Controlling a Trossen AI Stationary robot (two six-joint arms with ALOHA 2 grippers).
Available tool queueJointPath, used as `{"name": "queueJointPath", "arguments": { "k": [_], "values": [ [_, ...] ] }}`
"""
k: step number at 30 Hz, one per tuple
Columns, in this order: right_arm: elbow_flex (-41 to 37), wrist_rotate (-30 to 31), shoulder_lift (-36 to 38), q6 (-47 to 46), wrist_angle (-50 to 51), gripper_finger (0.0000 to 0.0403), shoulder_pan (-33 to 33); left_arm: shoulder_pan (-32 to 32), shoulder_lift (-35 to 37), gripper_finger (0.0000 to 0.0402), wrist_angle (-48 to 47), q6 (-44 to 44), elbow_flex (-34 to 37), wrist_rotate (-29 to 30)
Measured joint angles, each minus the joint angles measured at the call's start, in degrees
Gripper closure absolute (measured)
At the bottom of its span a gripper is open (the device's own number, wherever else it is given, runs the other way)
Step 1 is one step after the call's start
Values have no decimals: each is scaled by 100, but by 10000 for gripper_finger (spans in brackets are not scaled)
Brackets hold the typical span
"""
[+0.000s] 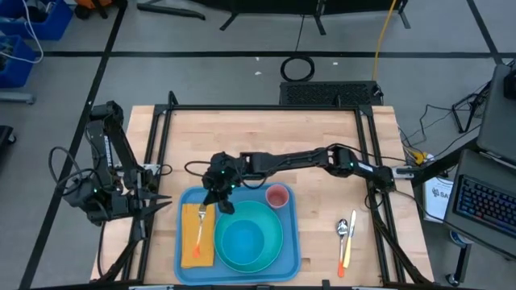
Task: Set up tray
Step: Put the orange fork on the yellow table napkin
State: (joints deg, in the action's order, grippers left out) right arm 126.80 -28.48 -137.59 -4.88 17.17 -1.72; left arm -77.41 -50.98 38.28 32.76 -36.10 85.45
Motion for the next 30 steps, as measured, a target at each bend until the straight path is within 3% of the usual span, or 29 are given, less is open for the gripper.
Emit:
{"name": "queueJointPath", "arguments": {
  "k": [9, 30],
  "values": [
    [0, 292, -363, 873, -316, 403, -91, 0, 0, 346, -124, -97, 2, -22],
    [-2, 138, -609, 922, -604, 403, -101, 0, 0, 346, -389, -300, 2, -9]
  ]
}}
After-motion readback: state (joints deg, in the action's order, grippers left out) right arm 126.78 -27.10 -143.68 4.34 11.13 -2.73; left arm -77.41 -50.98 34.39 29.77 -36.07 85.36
